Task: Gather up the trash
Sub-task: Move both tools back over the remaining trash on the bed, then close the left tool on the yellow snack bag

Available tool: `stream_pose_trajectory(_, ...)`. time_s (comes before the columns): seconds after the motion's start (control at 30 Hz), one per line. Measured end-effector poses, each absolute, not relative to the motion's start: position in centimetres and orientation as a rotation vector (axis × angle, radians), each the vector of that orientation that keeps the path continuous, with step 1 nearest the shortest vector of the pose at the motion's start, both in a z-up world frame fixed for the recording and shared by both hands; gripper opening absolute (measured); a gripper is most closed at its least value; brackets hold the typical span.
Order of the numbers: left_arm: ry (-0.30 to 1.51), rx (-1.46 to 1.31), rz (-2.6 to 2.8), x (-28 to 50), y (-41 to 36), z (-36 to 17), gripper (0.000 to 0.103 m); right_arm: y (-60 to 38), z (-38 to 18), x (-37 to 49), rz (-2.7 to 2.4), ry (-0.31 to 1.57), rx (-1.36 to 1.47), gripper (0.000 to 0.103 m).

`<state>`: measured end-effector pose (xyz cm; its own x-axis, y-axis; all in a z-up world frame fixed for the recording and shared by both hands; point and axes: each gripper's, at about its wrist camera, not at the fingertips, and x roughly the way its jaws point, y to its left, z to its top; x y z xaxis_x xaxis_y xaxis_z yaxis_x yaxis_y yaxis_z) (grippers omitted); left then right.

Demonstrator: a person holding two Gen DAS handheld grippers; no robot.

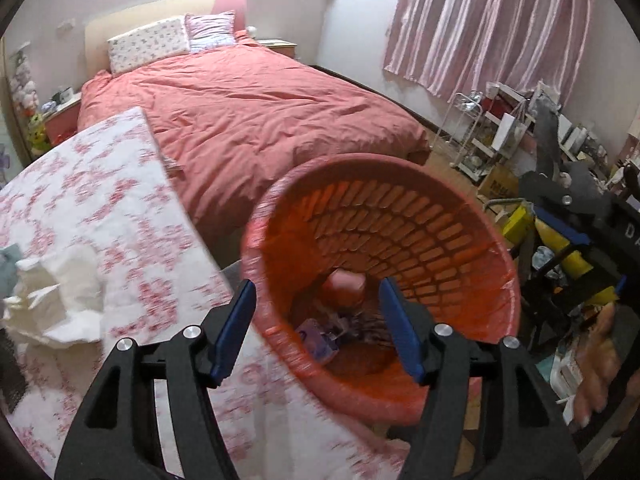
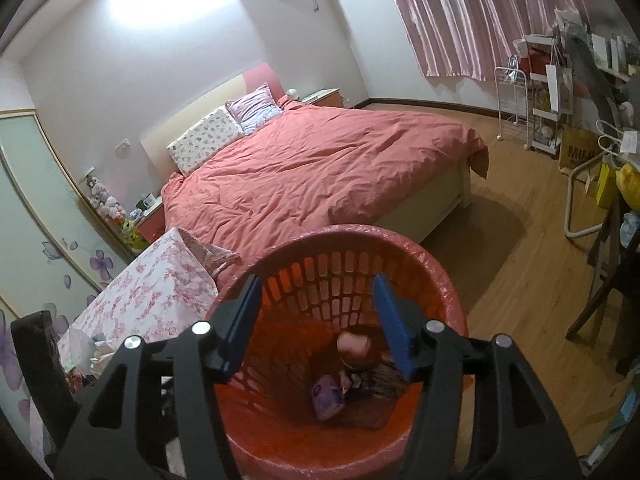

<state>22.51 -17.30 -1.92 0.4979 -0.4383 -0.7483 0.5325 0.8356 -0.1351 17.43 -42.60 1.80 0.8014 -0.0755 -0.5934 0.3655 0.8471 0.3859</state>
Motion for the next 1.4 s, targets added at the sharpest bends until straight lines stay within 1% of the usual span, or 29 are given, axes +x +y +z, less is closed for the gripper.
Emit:
stream_pose_trajectory(0.1, 0.853, 0.118, -0.551, 22.2, -15.4, -1.4, 0.067, -41.9, 2.4, 17.2, -0.241, 0.597, 0.496, 0.057)
stream_pose_trajectory(0.6, 0.793, 0.041, -0.310, 21.6, -3.0, 0.7, 0.068, -31.5, 4.4, 17.6, -0.099, 0.624, 0.348, 0.057)
stream_pose_trajectory(0.77, 0.761, -0.003, -0.231, 20.7, 1.8, 1.8, 0.068, -27.2, 4.3, 18.1, -0.024, 0.644, 0.323, 0.057)
stream_pose_trajectory(0.87, 0.738, -0.036, -0.173, 20.0, 5.1, 2.4, 0.071, -24.5, 4.1, 18.5, 0.021, 0.658, 0.315, 0.057)
stream_pose_trajectory(1.03, 0.715, -0.099, -0.099, 18.9, 10.3, 2.8, 0.072, -20.4, 3.5, 19.2, 0.085, 0.689, 0.293, 0.057)
stream_pose_trajectory(1.1, 0.707, -0.102, -0.070, 18.5, 12.1, 2.6, 0.073, -19.0, 3.2, 19.2, 0.106, 0.699, 0.280, 0.057)
stream_pose_trajectory(1.23, 0.715, -0.107, -0.035, 18.4, 14.2, 1.6, 0.073, -17.3, 2.7, 19.0, 0.127, 0.715, 0.263, 0.057)
stream_pose_trajectory(1.4, 0.699, -0.070, -0.010, 19.0, 13.6, 0.9, 0.073, -16.5, 2.3, 19.0, 0.128, 0.731, 0.247, 0.057)
